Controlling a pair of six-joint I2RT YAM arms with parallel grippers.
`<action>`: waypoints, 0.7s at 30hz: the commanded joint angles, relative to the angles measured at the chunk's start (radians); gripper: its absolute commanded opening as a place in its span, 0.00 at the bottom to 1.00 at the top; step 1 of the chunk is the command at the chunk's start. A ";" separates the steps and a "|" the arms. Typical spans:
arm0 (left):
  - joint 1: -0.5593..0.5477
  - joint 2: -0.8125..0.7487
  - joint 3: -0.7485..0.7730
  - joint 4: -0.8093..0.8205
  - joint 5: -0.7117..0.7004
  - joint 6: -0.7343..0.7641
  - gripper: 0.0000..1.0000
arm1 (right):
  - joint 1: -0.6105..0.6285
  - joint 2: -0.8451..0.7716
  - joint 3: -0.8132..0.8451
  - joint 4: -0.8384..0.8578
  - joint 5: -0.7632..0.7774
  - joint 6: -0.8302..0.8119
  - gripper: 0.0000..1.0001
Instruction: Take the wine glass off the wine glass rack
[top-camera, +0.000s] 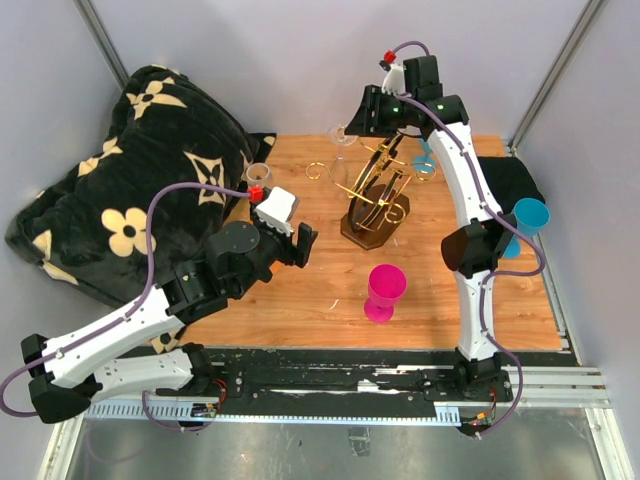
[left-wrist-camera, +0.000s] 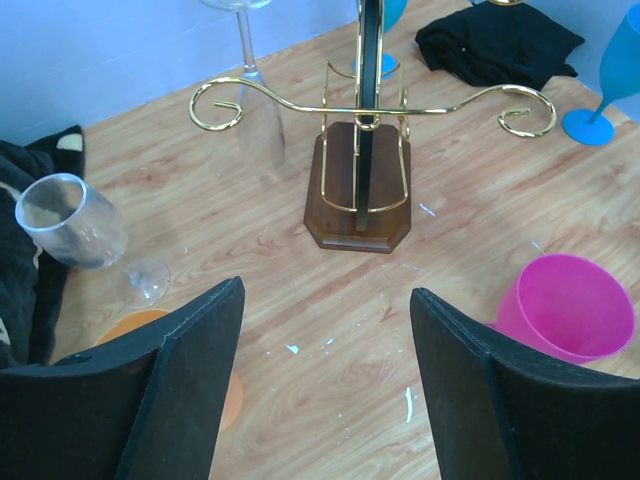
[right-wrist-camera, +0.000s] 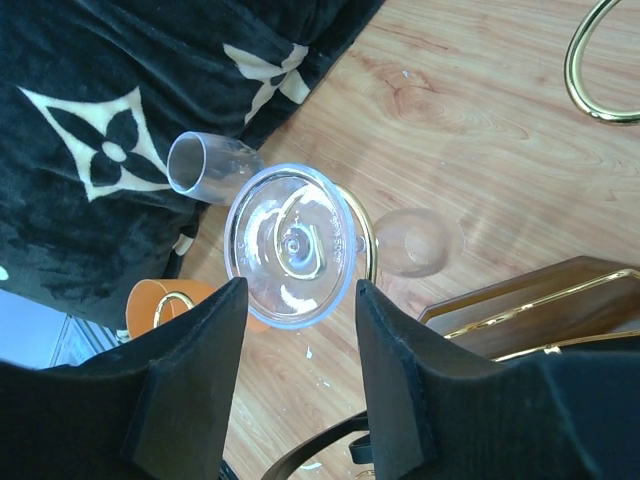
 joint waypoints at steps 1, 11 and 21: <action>-0.007 -0.024 0.003 0.017 -0.020 0.016 0.74 | 0.021 0.016 0.003 -0.031 0.002 0.021 0.48; -0.008 -0.067 -0.006 0.004 -0.053 0.028 0.76 | 0.046 0.057 0.001 0.012 -0.058 0.064 0.26; -0.008 -0.076 -0.008 -0.006 -0.059 0.026 0.77 | 0.041 0.045 -0.021 0.090 -0.038 0.124 0.28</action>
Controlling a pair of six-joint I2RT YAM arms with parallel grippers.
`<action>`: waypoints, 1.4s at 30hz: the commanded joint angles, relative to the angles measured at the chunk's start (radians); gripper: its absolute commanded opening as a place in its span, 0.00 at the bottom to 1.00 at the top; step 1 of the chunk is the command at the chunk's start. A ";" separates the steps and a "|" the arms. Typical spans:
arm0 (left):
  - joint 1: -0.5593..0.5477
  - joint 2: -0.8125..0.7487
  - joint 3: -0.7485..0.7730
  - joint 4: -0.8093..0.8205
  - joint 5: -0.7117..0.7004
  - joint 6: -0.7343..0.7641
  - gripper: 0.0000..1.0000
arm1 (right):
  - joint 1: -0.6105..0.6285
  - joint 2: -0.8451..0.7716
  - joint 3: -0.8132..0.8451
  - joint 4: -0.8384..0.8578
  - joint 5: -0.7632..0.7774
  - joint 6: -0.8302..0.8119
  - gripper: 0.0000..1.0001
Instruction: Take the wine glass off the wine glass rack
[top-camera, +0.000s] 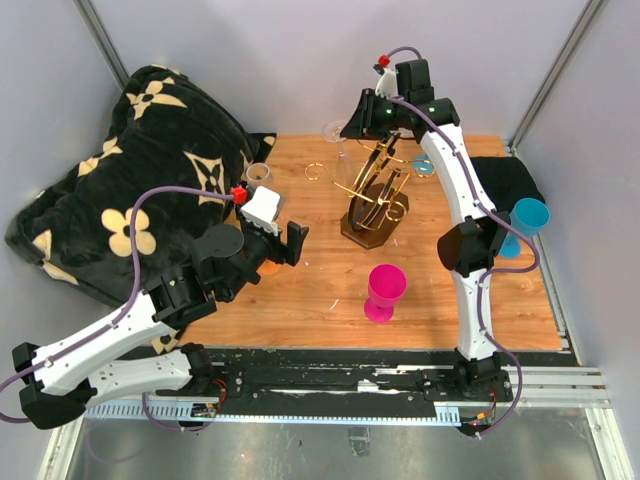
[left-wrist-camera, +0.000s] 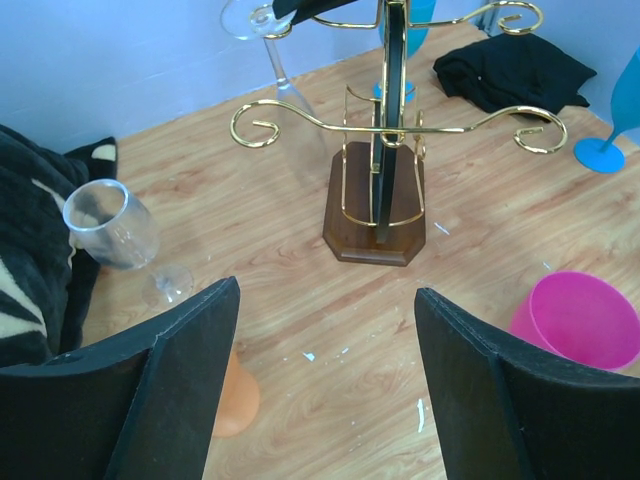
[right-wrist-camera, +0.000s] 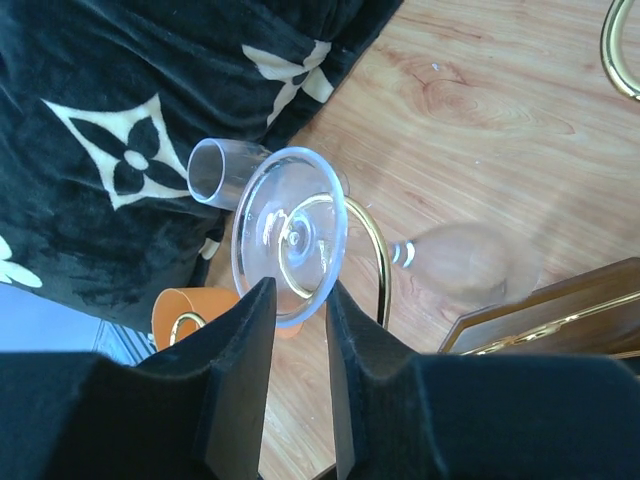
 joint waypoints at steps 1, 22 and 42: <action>-0.008 -0.013 -0.002 -0.005 -0.011 0.009 0.77 | 0.021 0.019 -0.007 0.048 -0.010 0.050 0.28; -0.009 0.013 0.039 -0.036 0.010 -0.006 0.78 | -0.041 0.063 -0.030 0.316 -0.093 0.327 0.01; -0.009 0.000 0.072 -0.056 -0.013 -0.046 0.78 | -0.115 -0.198 -0.300 0.265 -0.091 0.211 0.01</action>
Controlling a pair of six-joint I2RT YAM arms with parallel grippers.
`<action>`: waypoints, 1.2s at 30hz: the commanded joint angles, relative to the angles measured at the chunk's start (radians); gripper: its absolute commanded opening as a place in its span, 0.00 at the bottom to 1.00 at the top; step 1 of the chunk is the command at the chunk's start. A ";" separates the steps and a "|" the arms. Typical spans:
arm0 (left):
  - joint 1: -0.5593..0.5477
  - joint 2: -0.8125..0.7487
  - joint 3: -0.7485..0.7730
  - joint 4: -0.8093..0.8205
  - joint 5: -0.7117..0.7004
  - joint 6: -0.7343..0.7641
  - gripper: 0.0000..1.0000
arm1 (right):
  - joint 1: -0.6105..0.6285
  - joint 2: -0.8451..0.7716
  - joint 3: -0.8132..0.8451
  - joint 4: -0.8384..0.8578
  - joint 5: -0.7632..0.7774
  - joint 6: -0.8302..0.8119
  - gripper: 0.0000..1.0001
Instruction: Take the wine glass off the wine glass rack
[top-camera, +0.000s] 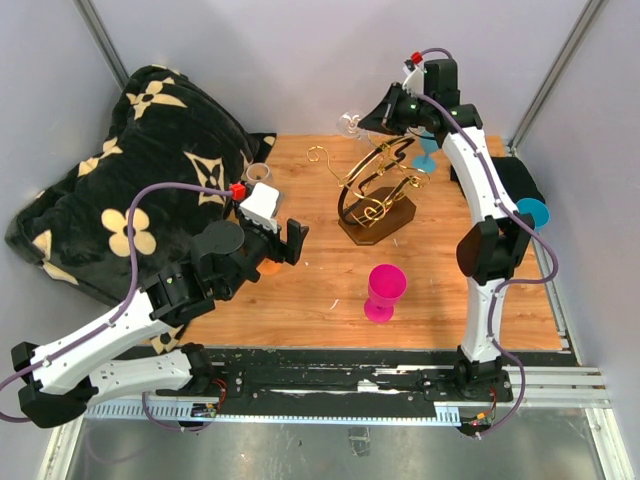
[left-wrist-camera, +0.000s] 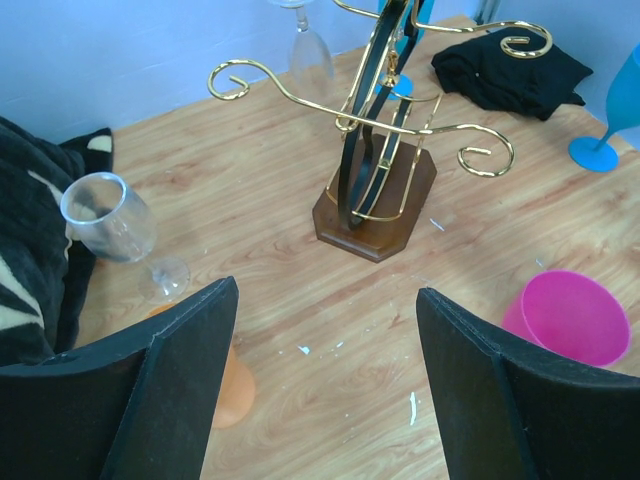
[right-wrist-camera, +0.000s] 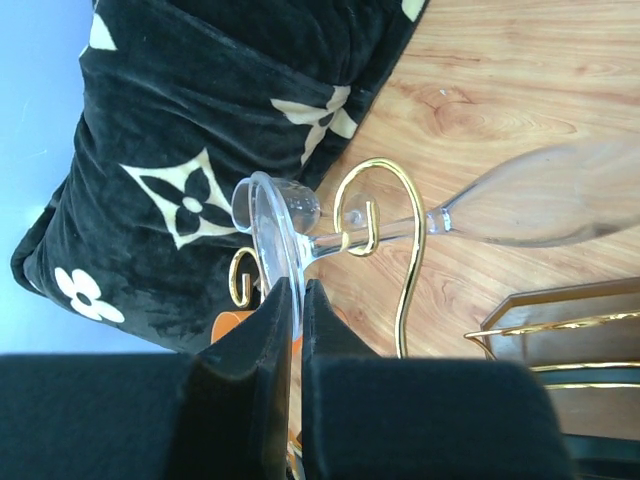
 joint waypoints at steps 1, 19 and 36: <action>-0.008 -0.017 0.025 0.000 -0.013 -0.014 0.78 | -0.022 -0.038 -0.022 0.060 -0.038 0.020 0.01; -0.008 -0.016 0.028 -0.014 -0.038 0.010 0.79 | -0.051 0.154 0.214 0.171 -0.072 0.119 0.01; -0.009 -0.001 0.044 0.012 -0.048 0.012 0.79 | -0.054 -0.094 -0.050 0.127 -0.196 0.017 0.01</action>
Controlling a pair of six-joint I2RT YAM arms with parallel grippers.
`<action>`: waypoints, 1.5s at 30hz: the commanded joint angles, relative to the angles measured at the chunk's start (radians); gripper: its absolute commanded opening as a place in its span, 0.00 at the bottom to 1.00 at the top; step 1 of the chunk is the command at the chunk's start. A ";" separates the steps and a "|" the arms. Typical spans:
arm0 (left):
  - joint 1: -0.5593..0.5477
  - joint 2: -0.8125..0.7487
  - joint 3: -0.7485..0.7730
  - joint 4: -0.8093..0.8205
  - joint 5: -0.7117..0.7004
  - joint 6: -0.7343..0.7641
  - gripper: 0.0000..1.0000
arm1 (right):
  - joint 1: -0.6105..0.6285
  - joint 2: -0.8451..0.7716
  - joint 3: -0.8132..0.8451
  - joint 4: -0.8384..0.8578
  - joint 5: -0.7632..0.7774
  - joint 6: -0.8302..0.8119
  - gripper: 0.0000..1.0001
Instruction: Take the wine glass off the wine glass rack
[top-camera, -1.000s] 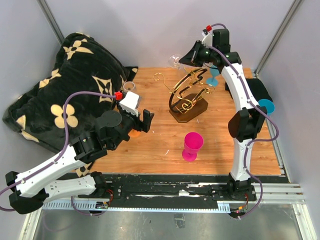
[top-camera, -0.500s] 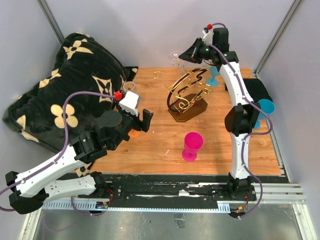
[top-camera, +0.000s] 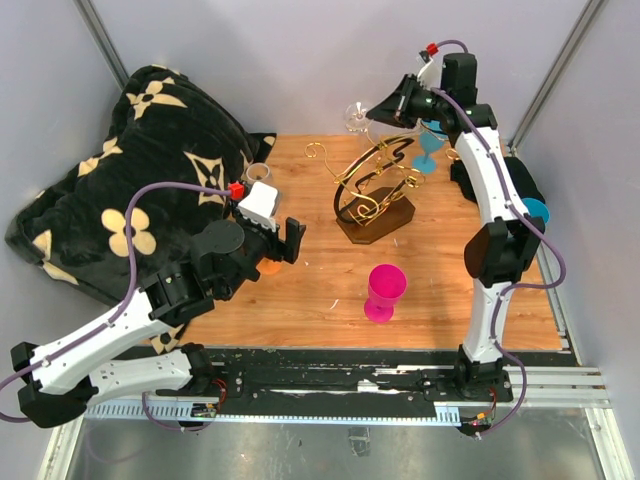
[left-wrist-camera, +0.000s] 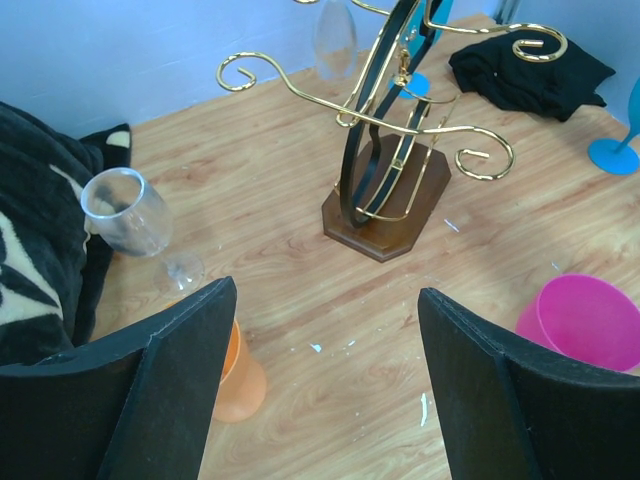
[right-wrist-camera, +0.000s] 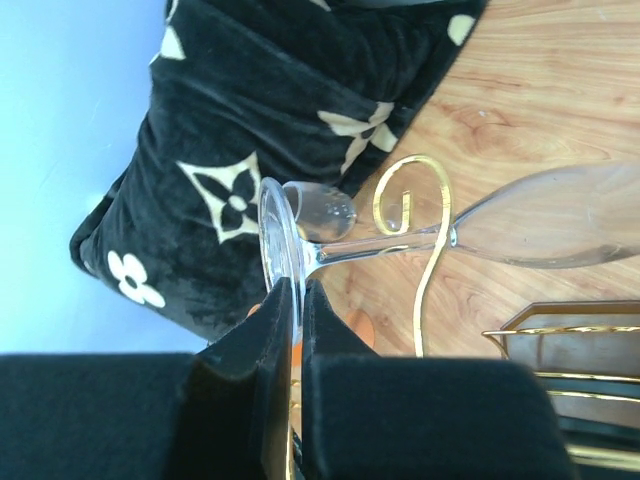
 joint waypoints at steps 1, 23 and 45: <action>-0.008 0.000 0.039 0.031 -0.021 0.009 0.79 | 0.016 -0.071 -0.012 0.010 -0.101 -0.044 0.01; 0.396 0.201 0.376 -0.055 0.233 -0.033 0.79 | 0.148 -0.177 0.152 -0.234 -0.125 -0.383 0.01; 0.719 0.450 0.725 -0.161 0.784 -0.339 0.95 | 0.838 -0.618 -0.432 -0.231 1.064 -1.404 0.01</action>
